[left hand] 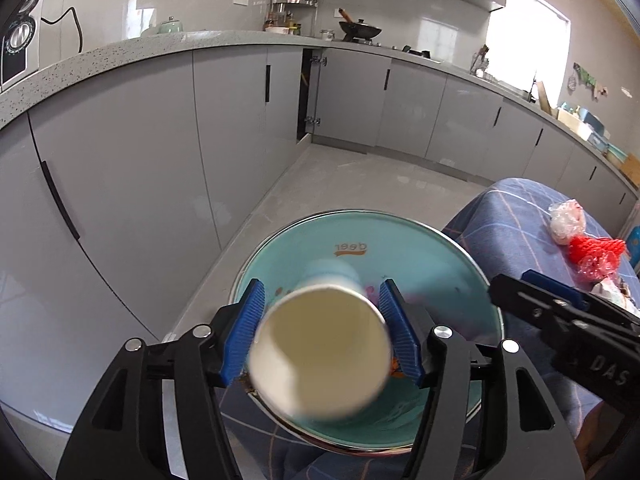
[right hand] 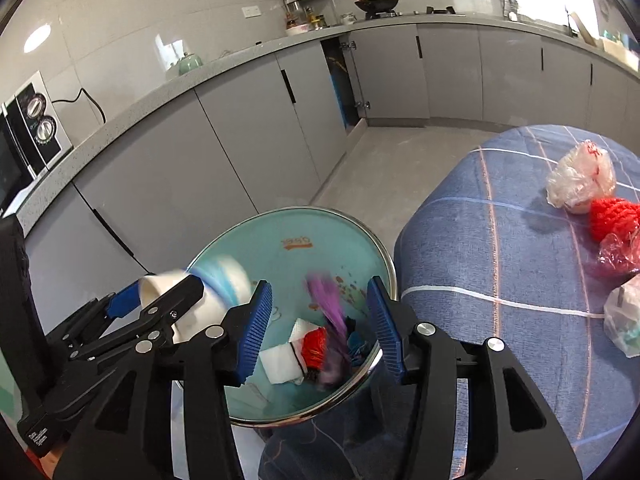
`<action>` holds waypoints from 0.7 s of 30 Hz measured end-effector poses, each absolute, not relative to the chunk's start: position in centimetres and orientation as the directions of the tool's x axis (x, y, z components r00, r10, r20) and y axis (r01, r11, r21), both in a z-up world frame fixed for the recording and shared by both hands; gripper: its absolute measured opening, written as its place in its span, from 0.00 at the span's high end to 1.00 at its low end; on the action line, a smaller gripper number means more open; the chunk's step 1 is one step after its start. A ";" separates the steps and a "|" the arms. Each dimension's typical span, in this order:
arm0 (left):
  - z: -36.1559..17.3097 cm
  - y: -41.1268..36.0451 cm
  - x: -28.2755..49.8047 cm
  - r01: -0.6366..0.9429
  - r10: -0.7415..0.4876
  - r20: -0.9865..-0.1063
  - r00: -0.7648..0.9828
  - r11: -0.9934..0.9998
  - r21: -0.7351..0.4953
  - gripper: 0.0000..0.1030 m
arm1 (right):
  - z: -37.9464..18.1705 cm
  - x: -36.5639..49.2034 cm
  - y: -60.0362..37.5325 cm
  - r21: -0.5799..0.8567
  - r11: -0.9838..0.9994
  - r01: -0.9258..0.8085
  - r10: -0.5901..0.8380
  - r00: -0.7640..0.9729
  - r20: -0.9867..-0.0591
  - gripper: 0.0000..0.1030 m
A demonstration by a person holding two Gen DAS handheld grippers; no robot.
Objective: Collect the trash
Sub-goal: 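Open both tools over the teal bin to drop cup and purple bag, then move both open tools back to the trash pile on the table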
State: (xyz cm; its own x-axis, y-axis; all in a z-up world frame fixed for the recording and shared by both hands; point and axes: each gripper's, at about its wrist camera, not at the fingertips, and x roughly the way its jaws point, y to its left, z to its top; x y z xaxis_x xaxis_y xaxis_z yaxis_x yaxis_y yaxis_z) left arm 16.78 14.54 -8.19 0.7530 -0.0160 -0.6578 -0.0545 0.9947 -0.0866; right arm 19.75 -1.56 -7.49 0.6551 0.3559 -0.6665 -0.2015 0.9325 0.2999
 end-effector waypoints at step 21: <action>-5.4 9.4 13.9 0.052 -0.092 -0.601 0.794 0.995 -0.084 0.15 | -4.0 14.7 -9.5 0.275 0.960 -0.059 0.223 0.755 -0.617 0.42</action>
State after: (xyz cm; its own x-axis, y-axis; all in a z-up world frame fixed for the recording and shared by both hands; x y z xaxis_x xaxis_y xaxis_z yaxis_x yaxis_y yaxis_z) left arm 13.92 9.36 -5.40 0.7940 -0.0923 -0.6009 0.0524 0.9951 -0.0836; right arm 14.72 -9.53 -4.00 0.7545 0.2233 -0.6171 -0.0591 0.9596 0.2750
